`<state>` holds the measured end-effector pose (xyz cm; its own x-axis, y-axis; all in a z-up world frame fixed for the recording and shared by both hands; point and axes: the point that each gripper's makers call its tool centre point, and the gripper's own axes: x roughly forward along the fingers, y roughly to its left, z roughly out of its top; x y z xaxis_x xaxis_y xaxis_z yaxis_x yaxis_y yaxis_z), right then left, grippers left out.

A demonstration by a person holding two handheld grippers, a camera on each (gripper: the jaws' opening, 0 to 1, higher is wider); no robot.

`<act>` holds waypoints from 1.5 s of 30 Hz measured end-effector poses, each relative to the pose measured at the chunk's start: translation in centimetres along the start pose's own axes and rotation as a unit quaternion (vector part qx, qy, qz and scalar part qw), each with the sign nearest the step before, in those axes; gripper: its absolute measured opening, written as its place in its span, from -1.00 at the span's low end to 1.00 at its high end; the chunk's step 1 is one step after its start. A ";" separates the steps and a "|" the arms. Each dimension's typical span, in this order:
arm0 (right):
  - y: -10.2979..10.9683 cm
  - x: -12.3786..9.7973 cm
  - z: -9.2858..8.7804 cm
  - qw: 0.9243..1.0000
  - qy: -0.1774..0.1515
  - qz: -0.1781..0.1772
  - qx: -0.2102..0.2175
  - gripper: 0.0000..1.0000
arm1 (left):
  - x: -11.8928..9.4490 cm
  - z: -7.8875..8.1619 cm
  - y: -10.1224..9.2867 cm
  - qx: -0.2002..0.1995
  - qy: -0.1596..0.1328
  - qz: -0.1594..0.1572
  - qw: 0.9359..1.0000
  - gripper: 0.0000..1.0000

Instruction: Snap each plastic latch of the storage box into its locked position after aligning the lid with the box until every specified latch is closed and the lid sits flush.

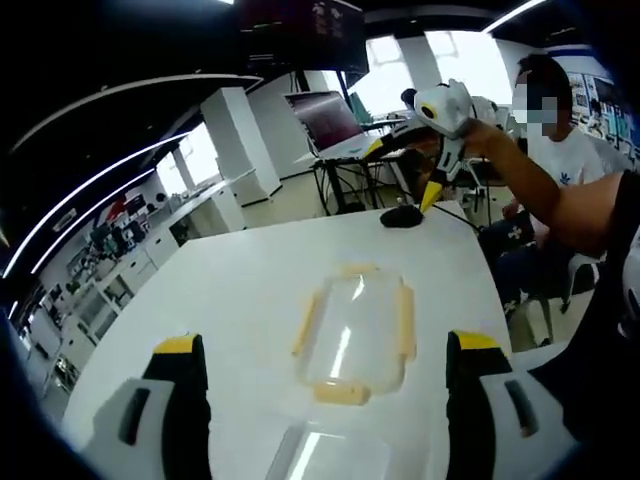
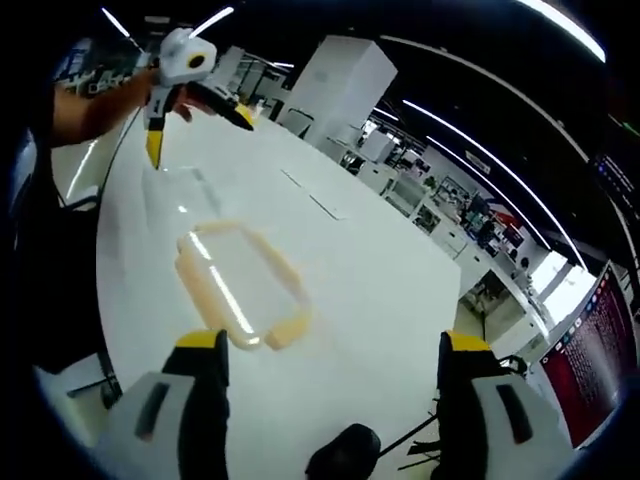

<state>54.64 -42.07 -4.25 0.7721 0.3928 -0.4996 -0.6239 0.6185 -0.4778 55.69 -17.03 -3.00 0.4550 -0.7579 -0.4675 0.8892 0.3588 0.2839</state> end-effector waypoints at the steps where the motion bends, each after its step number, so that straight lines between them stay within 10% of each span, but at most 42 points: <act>1: 0.0 0.0 0.0 1.000 0.000 0.001 -0.001 0.70 | 0.0 0.0 0.0 0.001 0.000 0.000 1.000 0.99; 45: -1.3 1.7 0.8 0.992 0.030 0.097 -0.073 1.00 | 0.0 -1.0 1.7 -0.002 0.061 -0.010 0.998 1.00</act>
<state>56.82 -41.69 -3.93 0.6306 0.4505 -0.6320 -0.7738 0.4286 -0.4665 57.29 -15.84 -3.38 0.4387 -0.6937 -0.5712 0.8985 0.3462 0.2697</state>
